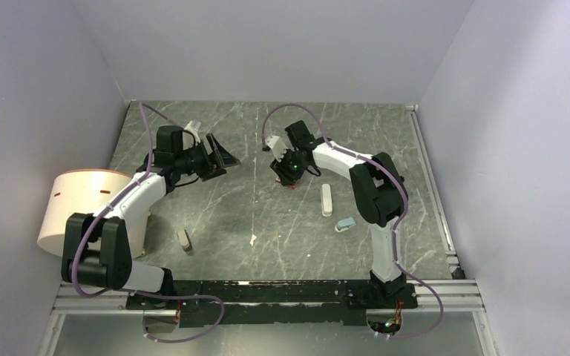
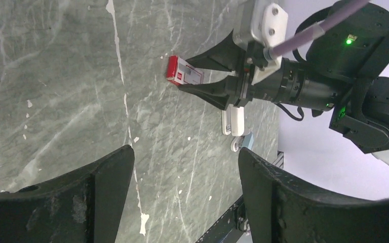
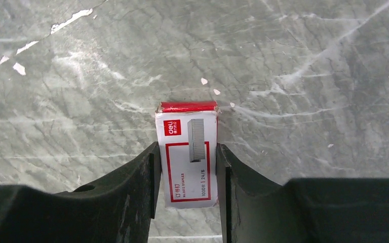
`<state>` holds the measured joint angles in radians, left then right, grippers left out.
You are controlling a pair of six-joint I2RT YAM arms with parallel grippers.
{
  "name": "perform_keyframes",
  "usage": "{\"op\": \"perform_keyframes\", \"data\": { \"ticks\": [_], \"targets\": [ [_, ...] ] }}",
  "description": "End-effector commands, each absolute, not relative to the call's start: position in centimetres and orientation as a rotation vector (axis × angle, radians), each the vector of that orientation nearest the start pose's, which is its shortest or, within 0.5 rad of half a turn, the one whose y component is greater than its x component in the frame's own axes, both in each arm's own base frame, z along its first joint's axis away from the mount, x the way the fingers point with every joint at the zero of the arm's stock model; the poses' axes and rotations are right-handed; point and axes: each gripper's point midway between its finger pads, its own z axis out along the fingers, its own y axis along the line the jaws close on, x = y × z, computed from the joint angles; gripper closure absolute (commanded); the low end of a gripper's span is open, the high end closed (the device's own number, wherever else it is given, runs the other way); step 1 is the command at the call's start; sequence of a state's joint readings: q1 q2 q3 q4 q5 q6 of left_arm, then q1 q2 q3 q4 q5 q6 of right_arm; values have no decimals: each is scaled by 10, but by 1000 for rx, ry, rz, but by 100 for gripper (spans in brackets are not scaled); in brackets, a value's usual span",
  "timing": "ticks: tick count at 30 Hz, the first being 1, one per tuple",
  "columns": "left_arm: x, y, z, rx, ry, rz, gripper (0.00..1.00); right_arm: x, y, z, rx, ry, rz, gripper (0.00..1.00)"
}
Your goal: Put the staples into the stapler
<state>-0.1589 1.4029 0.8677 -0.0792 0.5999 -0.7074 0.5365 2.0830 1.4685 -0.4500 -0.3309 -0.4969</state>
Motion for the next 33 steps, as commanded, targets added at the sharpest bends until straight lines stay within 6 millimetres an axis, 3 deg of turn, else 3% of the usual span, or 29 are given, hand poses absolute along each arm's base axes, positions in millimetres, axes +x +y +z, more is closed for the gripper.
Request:
{"op": "perform_keyframes", "data": {
  "ticks": [1, 6, 10, 15, 20, 23, 30, 33],
  "targets": [
    [347, -175, 154, -304, 2260, -1104, 20, 368, 273, 12, -1494, 2192, 492, 56],
    [350, -172, 151, -291, 2268, -1069, 20, 368, 270, 3, -1457, 2317, 482, 37],
    [350, -174, 148, -272, 2284, -1073, 17, 363, 265, 0, -1489, 2297, 463, 33],
    [350, -180, 141, -272, 2296, -1103, 16, 353, 252, -2, -1566, 2228, 415, 42],
    [355, -196, 133, -254, 2317, -1124, 33, 349, 248, -3, -1586, 2187, 413, 51],
    [360, -210, 125, -223, 2329, -1130, 35, 345, 254, -4, -1610, 2162, 470, 59],
    [379, -244, 111, -164, 2306, -1222, 31, 346, 272, 1, -1604, 2062, 558, 59],
    [384, -263, 94, -124, 2324, -1264, 31, 344, 279, 1, -1603, 2041, 591, 61]
  ]
}}
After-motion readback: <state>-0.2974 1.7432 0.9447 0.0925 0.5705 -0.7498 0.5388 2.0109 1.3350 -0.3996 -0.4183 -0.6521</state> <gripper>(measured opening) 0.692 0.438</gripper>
